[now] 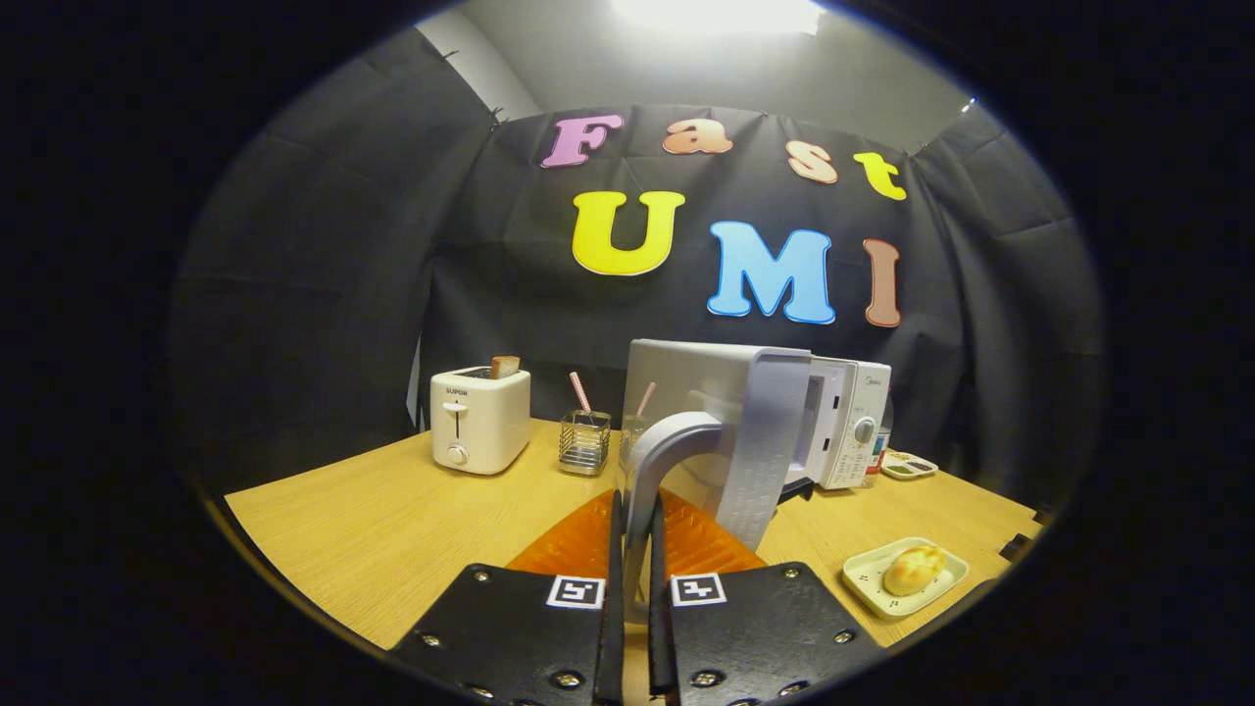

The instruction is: Open the microwave, put the food inside, and close the microwave door.

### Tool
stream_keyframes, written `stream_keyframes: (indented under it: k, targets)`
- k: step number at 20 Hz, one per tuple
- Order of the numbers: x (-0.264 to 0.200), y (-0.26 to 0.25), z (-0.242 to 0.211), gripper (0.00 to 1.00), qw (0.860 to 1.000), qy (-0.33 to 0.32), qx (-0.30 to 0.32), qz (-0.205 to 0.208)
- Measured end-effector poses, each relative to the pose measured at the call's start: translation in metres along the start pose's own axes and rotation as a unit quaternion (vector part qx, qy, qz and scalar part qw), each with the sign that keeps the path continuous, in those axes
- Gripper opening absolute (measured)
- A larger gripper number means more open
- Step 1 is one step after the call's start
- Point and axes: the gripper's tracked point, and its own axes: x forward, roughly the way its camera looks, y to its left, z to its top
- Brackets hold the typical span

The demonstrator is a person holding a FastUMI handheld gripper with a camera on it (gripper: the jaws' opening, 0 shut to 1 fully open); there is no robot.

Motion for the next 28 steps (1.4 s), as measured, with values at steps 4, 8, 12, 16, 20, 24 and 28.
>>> stream_keyframes:
  k: [4, 8, 12, 16, 20, 24, 28]
  targets:
    - [-0.016, 0.005, 0.003, 0.11, 1.0, -0.008, -0.017, 0.017]
    - [-0.038, 0.001, 0.02, 0.1, 0.998, -0.034, -0.015, 0.047]
    - [-0.058, -0.009, 0.026, 0.1, 0.994, -0.045, -0.014, 0.098]
    - [-0.079, -0.046, 0.033, 0.46, 0.99, -0.077, -0.013, 0.117]
    - [-0.085, -0.087, 0.019, 0.93, 0.99, -0.076, -0.019, 0.118]
    - [-0.074, -0.153, -0.012, 0.96, 0.996, -0.043, -0.029, 0.067]
    - [-0.059, -0.208, -0.05, 0.96, 0.999, 0.006, -0.022, 0.027]
